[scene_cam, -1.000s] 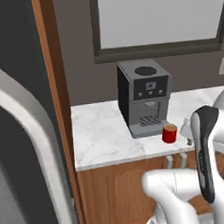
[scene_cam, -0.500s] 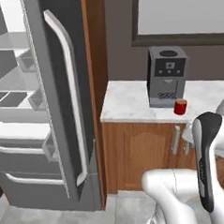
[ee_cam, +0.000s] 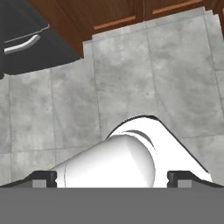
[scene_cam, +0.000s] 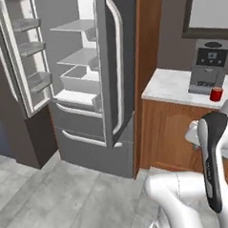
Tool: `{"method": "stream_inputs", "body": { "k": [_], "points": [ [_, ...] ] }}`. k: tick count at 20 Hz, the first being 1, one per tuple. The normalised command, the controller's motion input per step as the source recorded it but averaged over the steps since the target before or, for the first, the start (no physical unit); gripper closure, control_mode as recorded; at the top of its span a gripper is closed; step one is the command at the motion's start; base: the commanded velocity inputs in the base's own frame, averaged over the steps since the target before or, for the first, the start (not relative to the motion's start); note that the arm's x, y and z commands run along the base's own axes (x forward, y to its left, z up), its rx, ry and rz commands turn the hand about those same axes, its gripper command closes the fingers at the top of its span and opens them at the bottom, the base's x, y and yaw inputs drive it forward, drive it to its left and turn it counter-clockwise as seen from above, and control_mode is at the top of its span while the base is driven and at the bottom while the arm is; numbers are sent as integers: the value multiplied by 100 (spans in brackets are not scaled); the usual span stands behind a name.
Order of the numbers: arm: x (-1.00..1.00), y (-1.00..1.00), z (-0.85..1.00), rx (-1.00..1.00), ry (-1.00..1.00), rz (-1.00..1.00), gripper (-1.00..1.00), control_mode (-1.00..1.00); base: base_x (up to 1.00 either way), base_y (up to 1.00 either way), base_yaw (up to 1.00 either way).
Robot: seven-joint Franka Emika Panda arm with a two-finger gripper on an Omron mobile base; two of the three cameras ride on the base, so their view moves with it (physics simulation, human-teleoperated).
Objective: Take a sugar cube from the saucer and place it inside the coffee. Then, grab milk from the fridge and place it next to the coffee on the counter to sweeten the coffee.
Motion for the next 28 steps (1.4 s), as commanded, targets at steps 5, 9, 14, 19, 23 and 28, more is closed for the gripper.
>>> {"method": "stream_inputs", "body": {
  "k": [5,9,14,19,23,28],
  "points": [
    [0,0,0,0,0,0,-100,100,-11,94,15],
    [0,0,0,0,0,0,-100,100,3,100,-1],
    [0,0,0,0,0,0,-100,100,1,98,-12],
    [0,0,0,0,0,0,-100,100,25,93,-34],
    [0,0,0,0,0,0,-100,100,68,85,-50],
    [0,0,0,0,0,0,-100,100,80,77,-45]
  ]
}}
